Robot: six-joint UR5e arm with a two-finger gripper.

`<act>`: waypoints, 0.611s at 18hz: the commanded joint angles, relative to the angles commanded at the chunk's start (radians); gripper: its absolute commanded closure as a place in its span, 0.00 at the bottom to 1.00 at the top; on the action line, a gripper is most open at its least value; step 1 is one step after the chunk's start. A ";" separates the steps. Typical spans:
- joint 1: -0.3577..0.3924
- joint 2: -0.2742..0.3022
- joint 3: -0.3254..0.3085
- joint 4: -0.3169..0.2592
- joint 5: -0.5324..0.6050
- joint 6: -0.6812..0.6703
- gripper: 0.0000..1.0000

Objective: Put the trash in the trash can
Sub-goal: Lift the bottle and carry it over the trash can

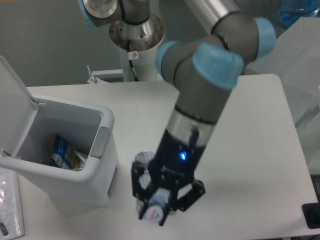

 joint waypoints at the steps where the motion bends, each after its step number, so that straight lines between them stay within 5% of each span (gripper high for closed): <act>1: 0.008 0.017 0.002 0.002 -0.025 -0.002 1.00; 11: -0.030 0.103 -0.009 0.014 -0.103 -0.055 1.00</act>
